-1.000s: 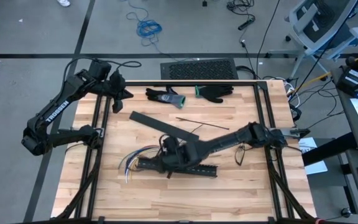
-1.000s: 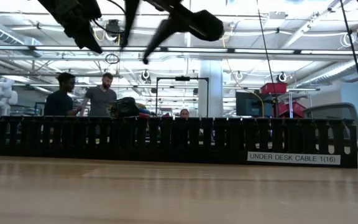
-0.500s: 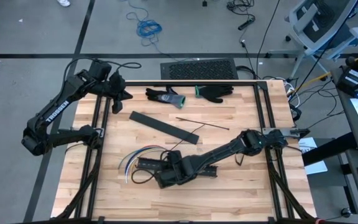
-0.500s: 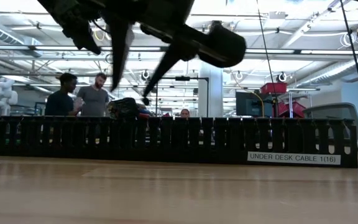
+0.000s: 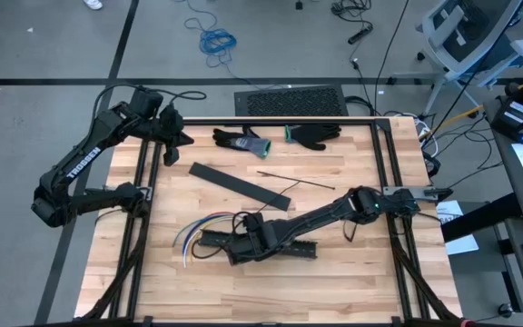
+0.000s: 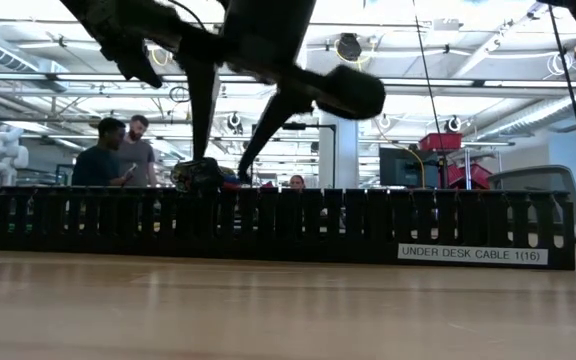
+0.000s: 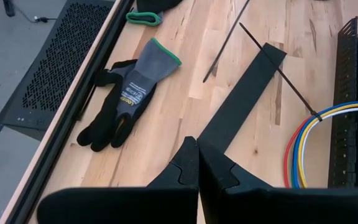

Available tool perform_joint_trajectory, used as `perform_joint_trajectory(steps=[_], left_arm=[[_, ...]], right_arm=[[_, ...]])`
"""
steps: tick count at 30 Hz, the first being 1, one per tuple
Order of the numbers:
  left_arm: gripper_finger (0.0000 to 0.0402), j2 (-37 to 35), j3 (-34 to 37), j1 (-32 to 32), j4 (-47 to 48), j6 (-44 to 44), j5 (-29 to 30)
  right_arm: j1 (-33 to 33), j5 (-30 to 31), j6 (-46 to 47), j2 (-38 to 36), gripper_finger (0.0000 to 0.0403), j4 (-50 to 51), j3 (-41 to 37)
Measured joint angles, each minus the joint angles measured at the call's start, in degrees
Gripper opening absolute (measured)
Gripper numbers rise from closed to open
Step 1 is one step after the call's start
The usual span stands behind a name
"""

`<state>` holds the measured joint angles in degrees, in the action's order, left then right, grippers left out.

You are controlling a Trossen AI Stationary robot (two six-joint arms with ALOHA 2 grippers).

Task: Ziptie cables
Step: Insert the cable wire into the black cable duct

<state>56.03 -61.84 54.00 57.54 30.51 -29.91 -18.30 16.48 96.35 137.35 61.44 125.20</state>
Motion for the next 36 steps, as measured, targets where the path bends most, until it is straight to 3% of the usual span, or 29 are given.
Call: perform_joint_trajectory(steps=[14,21,27,36], left_arm=[[0.0,0.0,0.0,0.0,0.0,-0.1,0.2],[0.0,0.0,0.0,0.0,0.0,-0.1,0.2],[0.0,0.0,0.0,0.0,-0.2,-0.1,0.2],[0.0,0.0,0.0,0.0,-3.7,-0.1,0.2]], right_arm=[[0.4,-0.1,-0.5,1.6,0.0129,0.4,-0.1],[0.7,-0.2,-5.2,1.6,0.0017,0.5,0.0],[0.8,-1.3,-6.6,1.6,0.0022,2.3,0.1],[0.8,-3.1,-16.0,-1.6,0.0009,2.5,0.0]])
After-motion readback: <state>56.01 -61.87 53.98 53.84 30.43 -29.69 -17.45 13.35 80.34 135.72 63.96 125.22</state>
